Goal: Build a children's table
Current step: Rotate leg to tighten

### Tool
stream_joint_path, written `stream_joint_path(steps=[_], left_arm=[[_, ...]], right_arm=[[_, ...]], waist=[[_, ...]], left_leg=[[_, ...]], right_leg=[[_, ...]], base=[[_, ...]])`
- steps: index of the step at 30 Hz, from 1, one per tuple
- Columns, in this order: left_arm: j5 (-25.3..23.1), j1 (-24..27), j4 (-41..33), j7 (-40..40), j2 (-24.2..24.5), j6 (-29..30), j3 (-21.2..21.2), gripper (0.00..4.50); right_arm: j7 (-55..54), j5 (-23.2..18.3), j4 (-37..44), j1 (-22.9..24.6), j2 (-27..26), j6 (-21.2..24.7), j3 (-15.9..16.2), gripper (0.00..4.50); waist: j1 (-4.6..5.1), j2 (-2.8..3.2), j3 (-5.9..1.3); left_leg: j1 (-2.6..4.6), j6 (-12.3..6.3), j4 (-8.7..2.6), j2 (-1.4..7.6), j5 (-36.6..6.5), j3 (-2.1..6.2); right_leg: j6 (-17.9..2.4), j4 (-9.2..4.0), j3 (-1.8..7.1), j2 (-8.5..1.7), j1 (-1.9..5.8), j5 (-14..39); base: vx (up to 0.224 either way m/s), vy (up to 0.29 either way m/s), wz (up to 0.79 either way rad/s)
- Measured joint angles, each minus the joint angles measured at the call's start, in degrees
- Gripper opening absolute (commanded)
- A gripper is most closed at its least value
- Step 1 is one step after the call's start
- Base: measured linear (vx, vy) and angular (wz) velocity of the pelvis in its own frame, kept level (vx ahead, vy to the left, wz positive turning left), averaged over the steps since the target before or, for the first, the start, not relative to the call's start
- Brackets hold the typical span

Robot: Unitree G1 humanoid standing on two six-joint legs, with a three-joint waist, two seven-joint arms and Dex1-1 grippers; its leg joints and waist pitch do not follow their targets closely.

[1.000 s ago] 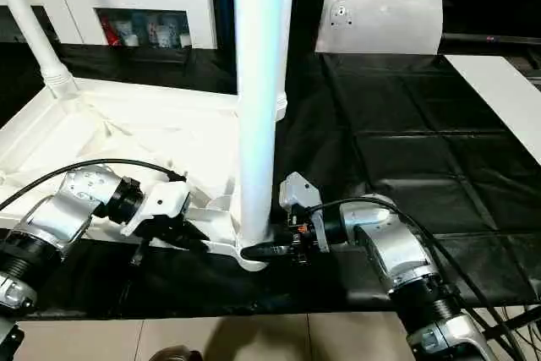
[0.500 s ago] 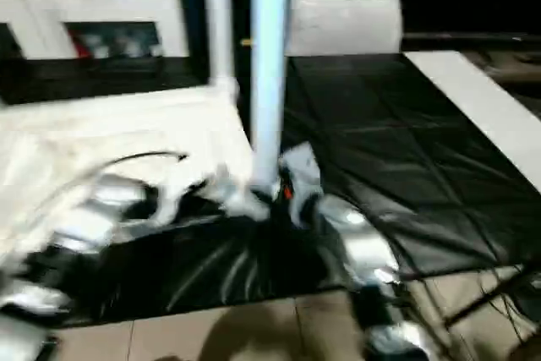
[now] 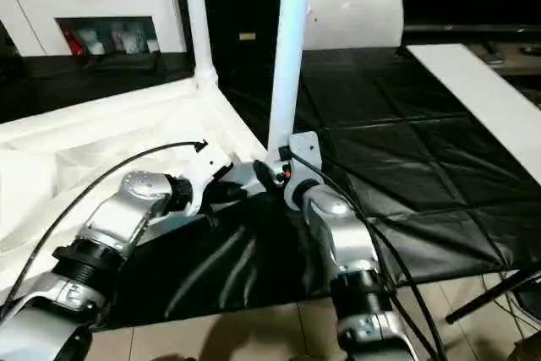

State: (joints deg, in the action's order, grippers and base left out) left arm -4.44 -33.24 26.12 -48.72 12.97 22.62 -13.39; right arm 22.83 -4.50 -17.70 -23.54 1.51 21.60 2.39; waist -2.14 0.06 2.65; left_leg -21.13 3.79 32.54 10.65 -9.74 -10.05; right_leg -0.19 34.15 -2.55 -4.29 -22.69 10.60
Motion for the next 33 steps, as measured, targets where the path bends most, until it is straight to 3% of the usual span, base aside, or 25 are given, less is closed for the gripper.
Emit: stream_joint_path(steps=[7, 14, 26, 30, 31, 33], left_arm=[[1.7, 2.1, -1.0, -8.7, 6.8, -6.8, -0.4, 0.0], [2.9, 2.7, -0.4, -20.7, 13.0, -14.1, -3.2, 0.0], [4.2, 1.7, 0.2, -33.3, 15.9, -19.2, -7.2, 0.0], [4.3, 1.5, 0.2, -34.6, 15.9, -19.8, -7.7, 0.0], [4.3, 1.5, 0.2, -34.8, 15.9, -19.9, -7.8, 0.0], [4.3, 1.5, 0.2, -34.9, 16.0, -20.3, -7.9, 0.0]], right_arm=[[14.8, -2.5, 4.7, 4.4, 8.2, -3.9, 3.6, 4.45], [28.8, -4.9, 7.4, 5.9, 15.9, -7.0, 6.6, 4.45], [46.6, -7.1, 7.2, 2.5, 23.4, -7.5, 11.5, 4.45], [48.9, -7.1, 5.7, 1.9, 23.7, -8.3, 12.3, 4.45], [49.0, -7.1, 5.6, 1.9, 23.7, -8.4, 12.4, 4.19], [50.0, -7.1, 4.9, 1.5, 23.8, -8.8, 13.1, 4.12]], waist=[[0.15, 0.16, 0.09], [-0.94, 0.19, 0.12], [-3.18, 0.09, 0.14], [-3.25, 0.06, 0.15], [-3.26, 0.05, 0.15], [-3.25, 0.04, 0.16]], left_leg=[[-0.27, 0.01, 0.0, 0.43, 0.0, -0.02], [-0.19, 0.04, 0.22, 0.41, 0.0, -0.02], [-0.15, 0.01, 0.46, 0.34, 0.0, -0.16], [-0.18, 0.01, 0.62, 0.34, 0.0, -0.16], [-0.18, 0.01, 0.64, 0.34, 0.0, -0.17], [-0.17, 0.01, 0.69, 0.33, 0.0, -0.17]], right_leg=[[-0.1, 0.03, -0.07, 0.44, -0.38, 0.1], [-0.3, 0.02, 0.0, 0.39, -0.14, -0.1], [-0.3, 0.37, -0.05, 0.12, -0.12, -0.1], [-0.3, 0.48, -0.05, 0.08, -0.12, -0.1], [-0.3, 0.5, -0.05, 0.06, -0.13, -0.1], [-0.3, 0.57, -0.05, 0.05, -0.13, -0.1]], base=[[0.0, 0.0, 0.0], [0.0, 0.0, 0.0], [0.0, 0.0, 0.0], [0.0, 0.0, 0.0], [0.0, 0.0, 0.0], [0.0, 0.0, 0.0]])
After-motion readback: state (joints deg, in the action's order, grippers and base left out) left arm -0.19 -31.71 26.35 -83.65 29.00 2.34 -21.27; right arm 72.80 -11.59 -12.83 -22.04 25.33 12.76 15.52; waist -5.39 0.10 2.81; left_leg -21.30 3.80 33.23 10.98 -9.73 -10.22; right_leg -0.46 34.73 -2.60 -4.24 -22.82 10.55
